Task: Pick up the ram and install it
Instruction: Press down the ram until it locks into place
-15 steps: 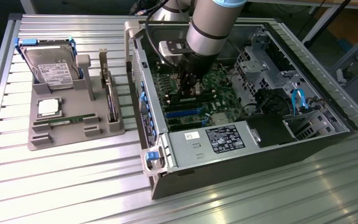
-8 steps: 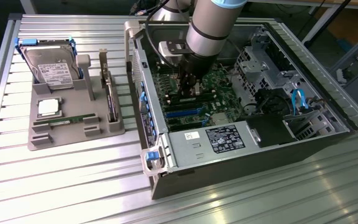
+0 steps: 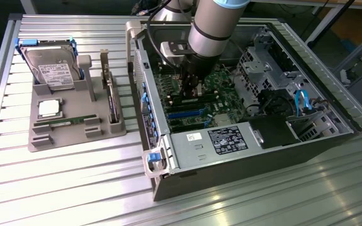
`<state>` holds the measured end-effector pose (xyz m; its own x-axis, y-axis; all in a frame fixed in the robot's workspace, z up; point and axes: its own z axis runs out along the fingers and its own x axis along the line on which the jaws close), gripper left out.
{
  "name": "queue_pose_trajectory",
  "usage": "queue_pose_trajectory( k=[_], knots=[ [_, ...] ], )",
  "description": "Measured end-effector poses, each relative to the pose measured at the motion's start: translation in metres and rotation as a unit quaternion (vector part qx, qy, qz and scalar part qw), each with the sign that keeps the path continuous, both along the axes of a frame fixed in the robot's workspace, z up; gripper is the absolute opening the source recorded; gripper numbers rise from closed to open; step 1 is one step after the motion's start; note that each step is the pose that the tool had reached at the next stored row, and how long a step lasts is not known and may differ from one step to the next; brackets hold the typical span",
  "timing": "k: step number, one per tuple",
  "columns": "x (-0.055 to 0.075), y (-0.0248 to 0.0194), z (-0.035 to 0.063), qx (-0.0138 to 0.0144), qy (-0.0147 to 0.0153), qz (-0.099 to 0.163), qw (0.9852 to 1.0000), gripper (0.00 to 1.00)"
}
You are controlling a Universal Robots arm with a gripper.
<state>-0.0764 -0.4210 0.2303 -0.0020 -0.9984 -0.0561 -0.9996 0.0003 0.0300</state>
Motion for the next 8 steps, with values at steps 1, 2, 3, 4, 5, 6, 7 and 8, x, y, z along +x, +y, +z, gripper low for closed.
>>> queue_pose_trajectory(
  k=[1,2,3,4,5,6,7,8],
  knots=[
    [0.0000,0.0000,-0.0002,0.0000,0.0000,0.000,1.0000,0.10],
    [0.0000,0.0000,-0.0003,0.0000,0.0000,0.000,1.0000,0.10],
    [0.0000,0.0000,-0.0003,0.0000,0.0000,0.000,1.0000,0.10],
    [0.0000,0.0000,-0.0003,0.0000,0.0000,0.000,1.0000,0.10],
    [0.0000,0.0000,-0.0003,0.0000,0.0000,0.000,1.0000,0.10],
    [0.0000,0.0000,-0.0003,0.0000,0.0000,0.000,1.0000,0.10],
    [0.0000,0.0000,-0.0003,0.0000,0.0000,0.000,1.0000,0.10],
    [0.0000,-0.0001,-0.0004,0.0000,0.0000,0.000,1.0000,0.10]
  ],
)
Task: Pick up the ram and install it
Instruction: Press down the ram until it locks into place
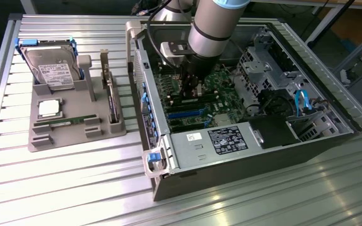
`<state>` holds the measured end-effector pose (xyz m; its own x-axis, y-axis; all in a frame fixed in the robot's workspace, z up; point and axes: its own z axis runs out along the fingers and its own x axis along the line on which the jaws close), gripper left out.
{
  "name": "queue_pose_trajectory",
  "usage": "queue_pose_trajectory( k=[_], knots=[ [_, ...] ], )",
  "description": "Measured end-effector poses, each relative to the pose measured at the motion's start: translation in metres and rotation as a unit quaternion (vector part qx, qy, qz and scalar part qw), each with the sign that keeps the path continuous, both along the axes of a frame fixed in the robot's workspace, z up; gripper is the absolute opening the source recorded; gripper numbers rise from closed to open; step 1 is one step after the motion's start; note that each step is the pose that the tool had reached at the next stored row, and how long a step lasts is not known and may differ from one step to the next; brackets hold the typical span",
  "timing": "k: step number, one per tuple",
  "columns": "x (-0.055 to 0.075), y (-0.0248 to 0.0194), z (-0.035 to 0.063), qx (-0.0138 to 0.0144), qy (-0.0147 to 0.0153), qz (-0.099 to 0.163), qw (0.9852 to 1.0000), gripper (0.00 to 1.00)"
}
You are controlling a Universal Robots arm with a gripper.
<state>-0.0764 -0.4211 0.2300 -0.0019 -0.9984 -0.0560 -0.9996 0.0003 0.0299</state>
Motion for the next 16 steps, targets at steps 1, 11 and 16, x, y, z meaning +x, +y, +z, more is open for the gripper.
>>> queue_pose_trajectory(
  k=[1,11,16],
  knots=[
    [0.0000,0.0000,-0.0001,0.0000,0.0000,0.000,1.0000,0.10],
    [0.0000,0.0000,-0.0002,0.0001,-0.0001,0.000,1.0000,0.10],
    [0.0002,0.0000,0.0065,0.0001,0.0000,0.000,1.0000,0.10]
  ],
)
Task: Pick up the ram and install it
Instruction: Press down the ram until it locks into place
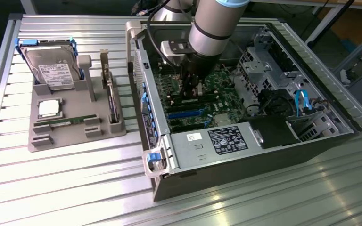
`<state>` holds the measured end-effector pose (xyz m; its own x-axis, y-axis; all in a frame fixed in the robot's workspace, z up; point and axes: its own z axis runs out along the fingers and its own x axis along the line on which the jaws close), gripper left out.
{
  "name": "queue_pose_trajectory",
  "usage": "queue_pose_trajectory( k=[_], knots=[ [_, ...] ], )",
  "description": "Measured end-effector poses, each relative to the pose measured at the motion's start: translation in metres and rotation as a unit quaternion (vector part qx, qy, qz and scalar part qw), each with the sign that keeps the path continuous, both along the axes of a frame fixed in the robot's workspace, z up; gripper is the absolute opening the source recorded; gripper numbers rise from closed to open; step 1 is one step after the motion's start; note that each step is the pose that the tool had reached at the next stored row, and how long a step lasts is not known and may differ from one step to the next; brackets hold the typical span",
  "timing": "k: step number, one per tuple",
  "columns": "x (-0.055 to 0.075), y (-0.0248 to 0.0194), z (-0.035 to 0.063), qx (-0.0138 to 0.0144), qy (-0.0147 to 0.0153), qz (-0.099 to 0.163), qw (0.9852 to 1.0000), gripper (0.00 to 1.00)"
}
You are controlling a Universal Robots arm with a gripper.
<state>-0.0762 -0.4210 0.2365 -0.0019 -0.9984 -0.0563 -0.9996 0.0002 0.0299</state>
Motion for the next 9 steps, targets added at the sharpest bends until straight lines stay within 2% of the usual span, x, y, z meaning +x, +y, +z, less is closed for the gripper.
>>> queue_pose_trajectory(
  k=[2,9],
  knots=[
    [0.000,0.0000,0.0037,-0.0001,0.0000,0.000,1.0000,0.10],
    [0.001,0.0000,0.0269,-0.0001,0.0000,0.000,1.0000,0.10]
  ],
)
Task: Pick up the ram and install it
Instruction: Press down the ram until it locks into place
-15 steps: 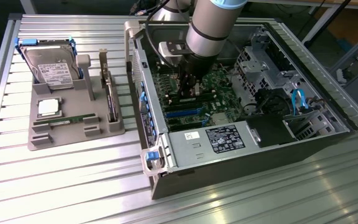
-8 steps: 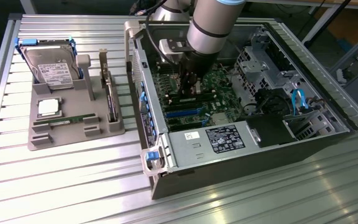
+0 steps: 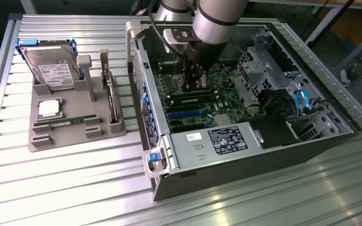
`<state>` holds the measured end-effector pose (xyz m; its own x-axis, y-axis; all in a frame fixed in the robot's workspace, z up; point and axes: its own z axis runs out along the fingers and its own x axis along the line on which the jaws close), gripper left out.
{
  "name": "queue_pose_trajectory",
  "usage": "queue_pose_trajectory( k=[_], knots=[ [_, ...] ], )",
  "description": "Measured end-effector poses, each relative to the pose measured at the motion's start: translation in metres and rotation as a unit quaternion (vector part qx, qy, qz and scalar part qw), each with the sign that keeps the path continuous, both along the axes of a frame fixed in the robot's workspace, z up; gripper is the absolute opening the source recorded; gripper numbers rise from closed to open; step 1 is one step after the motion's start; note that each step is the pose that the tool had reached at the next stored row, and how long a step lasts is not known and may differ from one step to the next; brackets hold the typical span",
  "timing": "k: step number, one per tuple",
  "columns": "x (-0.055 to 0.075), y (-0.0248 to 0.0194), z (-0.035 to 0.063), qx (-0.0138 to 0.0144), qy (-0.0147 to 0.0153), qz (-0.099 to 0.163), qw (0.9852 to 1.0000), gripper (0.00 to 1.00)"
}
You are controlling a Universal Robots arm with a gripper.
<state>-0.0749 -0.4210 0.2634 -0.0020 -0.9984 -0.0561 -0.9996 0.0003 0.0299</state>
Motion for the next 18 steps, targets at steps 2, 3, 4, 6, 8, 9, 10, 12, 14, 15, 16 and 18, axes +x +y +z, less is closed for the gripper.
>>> queue_pose_trajectory(
  k=[2,3,4,6,8,9,10,12,14,15,16,18],
  knots=[
    [0.000,0.0000,0.0063,-0.0002,0.0000,0.000,1.0000,0.10],
    [0.000,0.0000,0.0101,-0.0003,0.0000,0.000,1.0000,0.10],
    [0.000,0.0000,0.0130,-0.0002,0.0000,0.000,1.0000,0.10],
    [0.001,0.0000,0.0180,-0.0004,0.0000,0.000,1.0000,0.10],
    [0.001,0.0000,0.0259,-0.0009,0.0000,0.000,1.0000,0.10],
    [0.001,0.0000,0.0300,-0.0011,0.0000,0.000,1.0000,0.10],
    [0.001,0.0000,0.0336,-0.0011,0.0000,0.000,1.0000,0.10],
    [0.002,0.0000,0.0398,-0.0012,0.0000,0.000,1.0000,0.10],
    [0.002,0.0000,0.0433,-0.0013,0.0000,0.000,1.0000,0.10],
    [0.002,0.0000,0.0450,-0.0013,0.0000,0.000,1.0000,0.10],
    [0.002,0.0000,0.0466,-0.0013,0.0000,0.000,1.0000,0.10],
    [0.002,0.0000,0.0502,-0.0014,0.0000,0.000,1.0000,0.10]
  ],
)
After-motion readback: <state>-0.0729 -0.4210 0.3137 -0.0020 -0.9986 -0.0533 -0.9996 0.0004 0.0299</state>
